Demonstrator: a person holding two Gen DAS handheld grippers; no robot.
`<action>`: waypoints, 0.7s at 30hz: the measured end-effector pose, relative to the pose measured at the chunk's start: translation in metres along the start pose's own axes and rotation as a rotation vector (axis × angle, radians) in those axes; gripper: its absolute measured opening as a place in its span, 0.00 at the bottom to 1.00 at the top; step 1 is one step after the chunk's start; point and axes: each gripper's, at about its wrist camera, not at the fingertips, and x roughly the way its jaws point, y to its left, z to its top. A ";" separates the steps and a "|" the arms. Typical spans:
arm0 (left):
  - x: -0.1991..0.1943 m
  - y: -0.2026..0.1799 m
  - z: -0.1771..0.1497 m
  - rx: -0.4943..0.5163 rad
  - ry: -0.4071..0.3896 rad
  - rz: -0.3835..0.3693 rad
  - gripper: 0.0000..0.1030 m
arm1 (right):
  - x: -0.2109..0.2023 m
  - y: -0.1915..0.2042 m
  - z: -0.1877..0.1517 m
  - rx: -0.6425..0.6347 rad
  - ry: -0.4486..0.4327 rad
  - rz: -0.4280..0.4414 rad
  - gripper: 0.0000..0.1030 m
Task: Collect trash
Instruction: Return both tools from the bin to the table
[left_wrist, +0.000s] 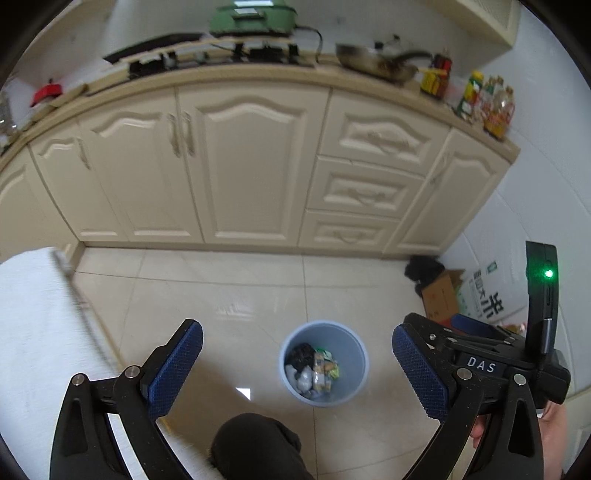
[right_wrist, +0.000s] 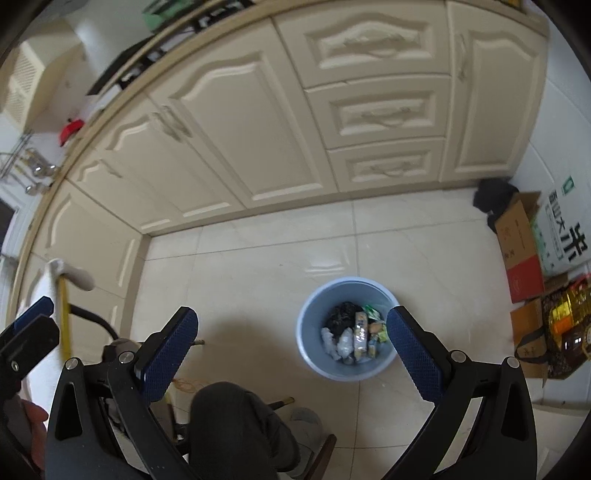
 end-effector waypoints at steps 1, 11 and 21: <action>-0.017 0.007 -0.008 -0.009 -0.015 0.003 0.98 | -0.005 0.007 0.000 -0.009 -0.005 0.010 1.00; -0.191 0.074 -0.086 -0.098 -0.224 0.074 0.99 | -0.056 0.115 -0.009 -0.167 -0.064 0.128 1.00; -0.308 0.119 -0.171 -0.226 -0.361 0.200 0.99 | -0.085 0.229 -0.037 -0.362 -0.099 0.205 1.00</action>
